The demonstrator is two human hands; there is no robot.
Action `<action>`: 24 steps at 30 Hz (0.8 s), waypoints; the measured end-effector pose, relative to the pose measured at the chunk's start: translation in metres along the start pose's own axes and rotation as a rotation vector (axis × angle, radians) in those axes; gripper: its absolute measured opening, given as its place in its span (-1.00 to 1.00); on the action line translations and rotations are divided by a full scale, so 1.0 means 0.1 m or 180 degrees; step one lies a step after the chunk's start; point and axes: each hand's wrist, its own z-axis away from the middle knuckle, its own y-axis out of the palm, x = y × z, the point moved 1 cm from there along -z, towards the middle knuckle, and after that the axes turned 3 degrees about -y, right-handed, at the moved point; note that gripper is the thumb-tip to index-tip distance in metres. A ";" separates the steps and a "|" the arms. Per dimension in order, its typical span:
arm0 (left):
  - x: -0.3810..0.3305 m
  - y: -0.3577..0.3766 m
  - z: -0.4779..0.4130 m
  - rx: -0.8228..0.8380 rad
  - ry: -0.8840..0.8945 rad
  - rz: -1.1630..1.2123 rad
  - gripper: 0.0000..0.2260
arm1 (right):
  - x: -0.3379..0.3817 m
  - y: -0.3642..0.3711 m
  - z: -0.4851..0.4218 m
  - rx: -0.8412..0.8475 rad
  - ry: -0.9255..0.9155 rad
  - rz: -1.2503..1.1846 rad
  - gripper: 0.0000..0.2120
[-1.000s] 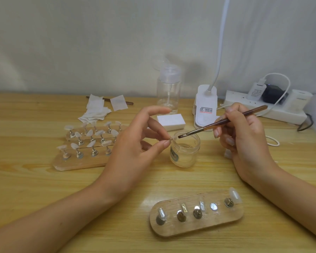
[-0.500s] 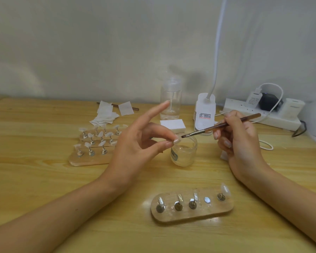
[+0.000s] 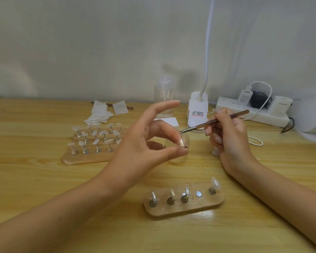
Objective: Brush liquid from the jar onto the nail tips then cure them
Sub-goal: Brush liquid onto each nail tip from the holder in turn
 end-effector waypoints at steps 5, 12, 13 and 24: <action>-0.11 0.14 0.11 0.0262 -0.0139 -0.0329 -0.40 | 0.00 0.01 0.00 0.0061 -0.0055 -0.0033 -0.71; -0.13 0.38 0.28 0.0536 0.0354 -0.1945 -0.35 | -0.02 0.02 -0.01 -0.0012 -0.0027 -0.0146 -0.67; -0.12 0.40 0.27 0.0547 0.0416 -0.2177 -0.34 | -0.03 0.01 -0.01 0.0001 -0.0015 -0.0155 -0.68; -0.11 0.49 0.26 0.0579 0.0546 -0.2915 -0.43 | 0.00 0.02 0.00 0.0042 -0.0005 -0.0077 -0.71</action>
